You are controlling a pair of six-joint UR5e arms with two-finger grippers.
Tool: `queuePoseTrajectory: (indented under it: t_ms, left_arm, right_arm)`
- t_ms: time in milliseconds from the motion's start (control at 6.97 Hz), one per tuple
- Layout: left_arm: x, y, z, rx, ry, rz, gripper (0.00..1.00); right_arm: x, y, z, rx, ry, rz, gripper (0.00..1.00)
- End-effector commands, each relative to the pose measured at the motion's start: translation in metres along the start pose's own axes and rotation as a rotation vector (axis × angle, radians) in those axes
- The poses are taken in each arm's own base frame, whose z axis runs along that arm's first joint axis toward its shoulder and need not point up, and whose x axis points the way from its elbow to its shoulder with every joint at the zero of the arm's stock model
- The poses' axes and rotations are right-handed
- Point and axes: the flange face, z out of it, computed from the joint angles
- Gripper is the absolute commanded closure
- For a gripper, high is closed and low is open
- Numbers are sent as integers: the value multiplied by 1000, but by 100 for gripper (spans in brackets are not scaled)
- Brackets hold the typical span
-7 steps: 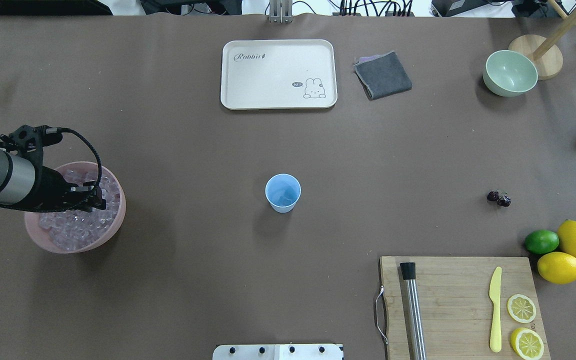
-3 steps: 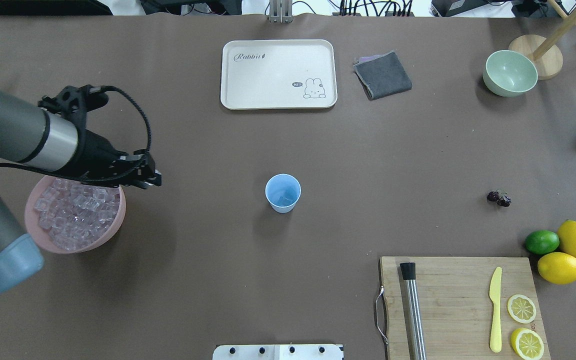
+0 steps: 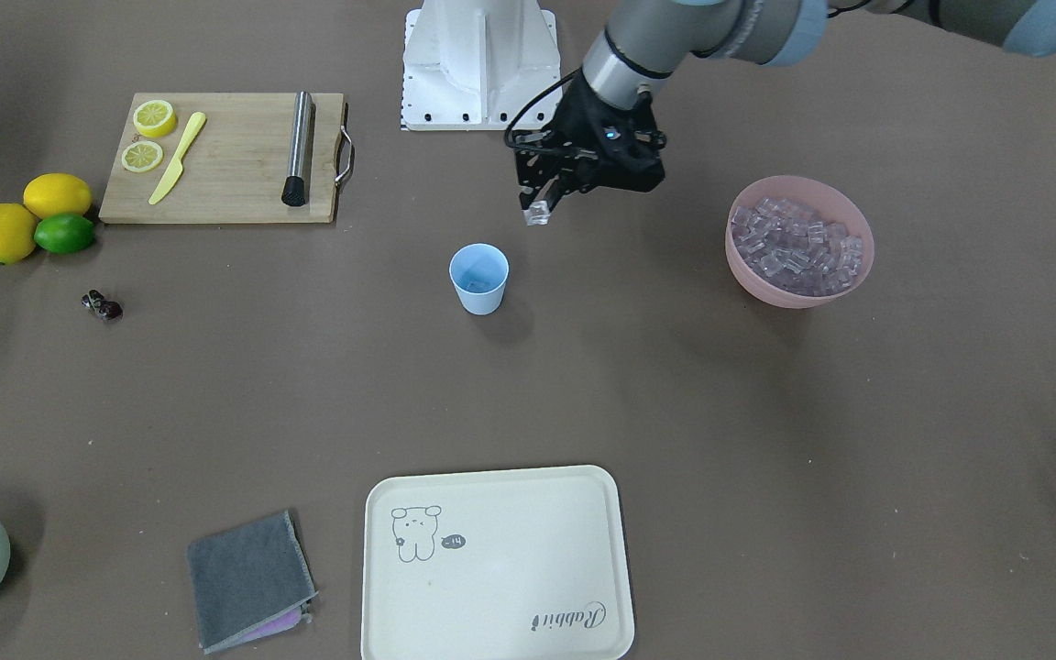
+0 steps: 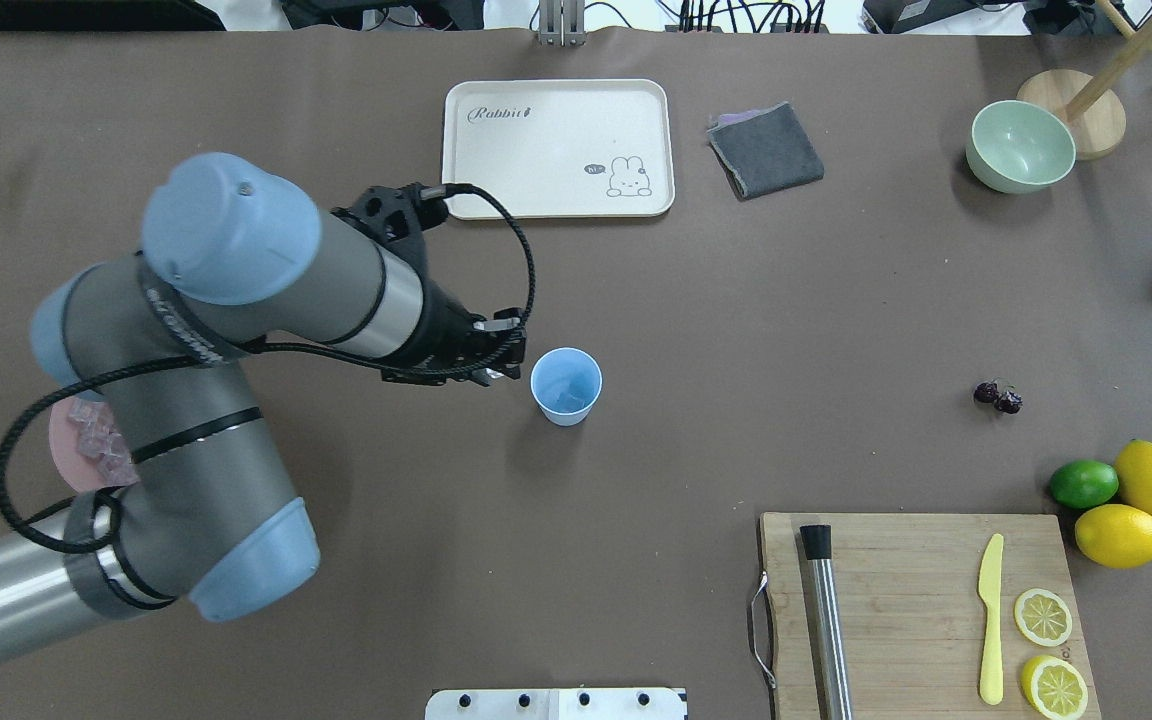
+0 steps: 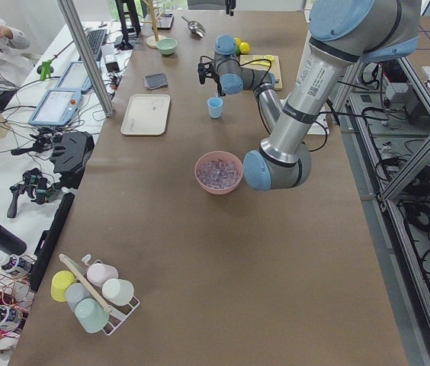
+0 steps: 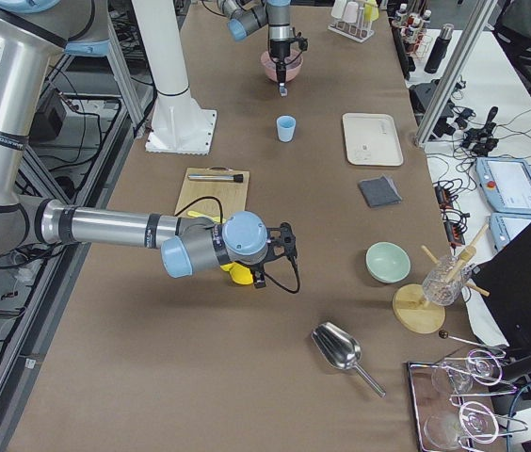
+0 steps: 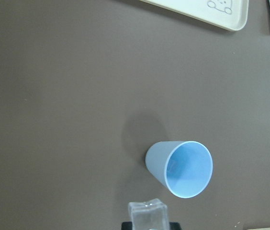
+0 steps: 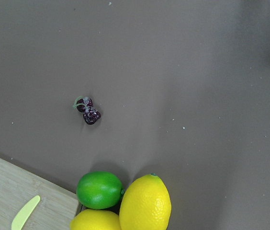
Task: Put ice and cherries in cup
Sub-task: 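Carry the second ice cube with the left gripper over the blue cup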
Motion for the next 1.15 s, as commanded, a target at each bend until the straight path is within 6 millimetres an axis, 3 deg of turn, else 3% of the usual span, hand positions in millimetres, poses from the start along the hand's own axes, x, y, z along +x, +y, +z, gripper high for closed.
queuePoseTrajectory:
  t_ms: [0, 287, 430, 574, 717, 1004]
  left_arm:
    - [25, 5, 34, 6, -24, -6, 100]
    - [22, 0, 47, 29, -22, 3, 100]
    - [21, -1, 51, 33, -20, 5, 94]
    - [21, -1, 51, 33, -17, 6, 27]
    - [21, -2, 51, 34, -18, 6, 4]
    - [15, -21, 38, 55, -22, 85, 4]
  right_arm:
    - [1, 2, 0, -2, 1, 3, 0]
    - [1, 2, 0, -2, 0, 3, 0]
    - [1, 2, 1, -3, 1, 2, 0]
    - [1, 2, 1, -3, -1, 2, 0]
    - [0, 1, 0, -2, -1, 0, 0]
    - [-3, -3, 1, -2, -1, -9, 0]
